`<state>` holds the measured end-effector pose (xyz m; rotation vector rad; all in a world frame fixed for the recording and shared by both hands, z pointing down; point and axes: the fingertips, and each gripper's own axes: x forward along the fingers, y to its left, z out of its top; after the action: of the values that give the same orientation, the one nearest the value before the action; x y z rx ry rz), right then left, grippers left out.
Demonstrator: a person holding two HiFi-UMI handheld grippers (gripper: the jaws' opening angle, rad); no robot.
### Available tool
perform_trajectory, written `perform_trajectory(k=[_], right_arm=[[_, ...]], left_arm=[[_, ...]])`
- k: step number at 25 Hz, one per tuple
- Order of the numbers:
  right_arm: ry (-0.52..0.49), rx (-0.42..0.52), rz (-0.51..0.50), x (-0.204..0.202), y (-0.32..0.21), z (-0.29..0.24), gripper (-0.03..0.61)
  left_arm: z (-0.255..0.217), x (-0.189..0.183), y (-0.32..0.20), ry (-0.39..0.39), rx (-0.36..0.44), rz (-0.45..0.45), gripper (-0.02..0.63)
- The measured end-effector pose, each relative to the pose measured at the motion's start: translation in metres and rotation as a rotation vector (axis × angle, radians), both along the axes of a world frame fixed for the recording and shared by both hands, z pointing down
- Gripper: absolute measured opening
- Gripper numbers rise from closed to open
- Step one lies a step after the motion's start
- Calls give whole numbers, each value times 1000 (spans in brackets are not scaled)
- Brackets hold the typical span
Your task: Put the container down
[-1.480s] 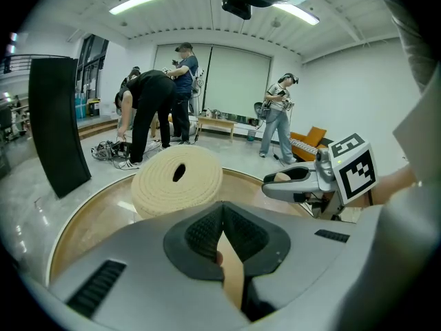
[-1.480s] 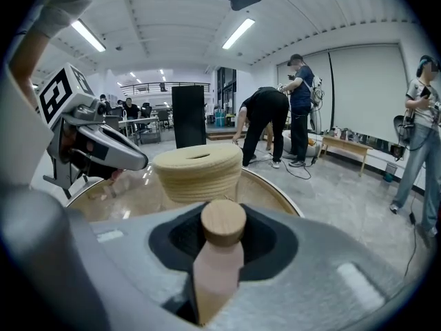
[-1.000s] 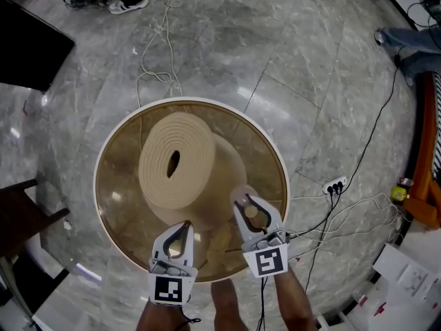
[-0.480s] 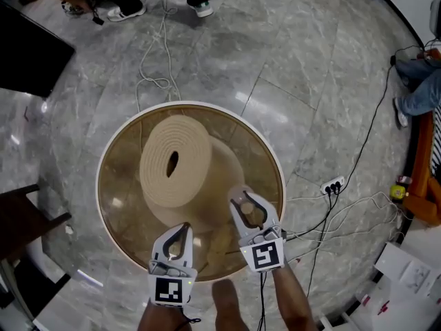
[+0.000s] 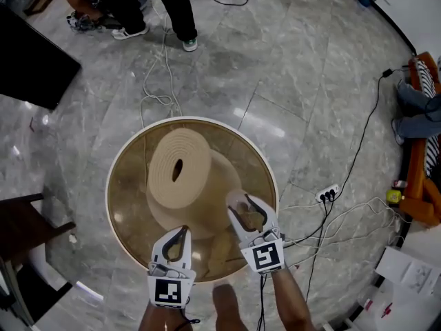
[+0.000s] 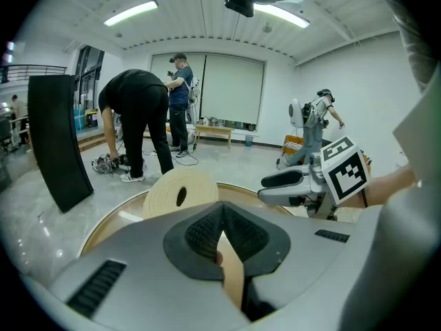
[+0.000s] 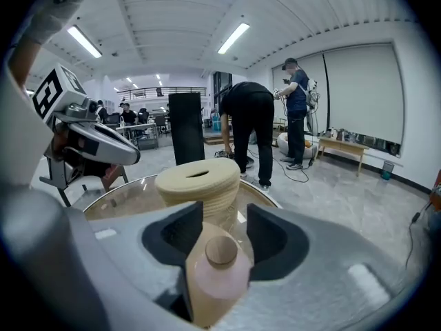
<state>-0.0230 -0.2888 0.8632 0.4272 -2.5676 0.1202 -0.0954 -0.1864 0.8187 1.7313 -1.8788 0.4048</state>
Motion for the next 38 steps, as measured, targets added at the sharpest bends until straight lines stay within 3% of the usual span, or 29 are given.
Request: perform_trajectory(k=[8, 14, 20, 24, 38], right_arm=[[-48, 35, 29, -3, 2, -84, 199], [-80, 14, 79, 2, 12, -157, 198], [-124, -15, 140, 7, 23, -232, 189], [-155, 30, 190, 14, 26, -289, 160], [-222, 145, 341, 56, 76, -456, 100]], left_arm=[[-83, -7, -6, -20, 69, 8, 18], [-155, -6, -6, -107, 134, 108, 18], [-228, -5, -5, -115, 174, 127, 18], [-271, -5, -2, -164, 211, 177, 18], [-432, 11, 43, -203, 352, 237, 18]])
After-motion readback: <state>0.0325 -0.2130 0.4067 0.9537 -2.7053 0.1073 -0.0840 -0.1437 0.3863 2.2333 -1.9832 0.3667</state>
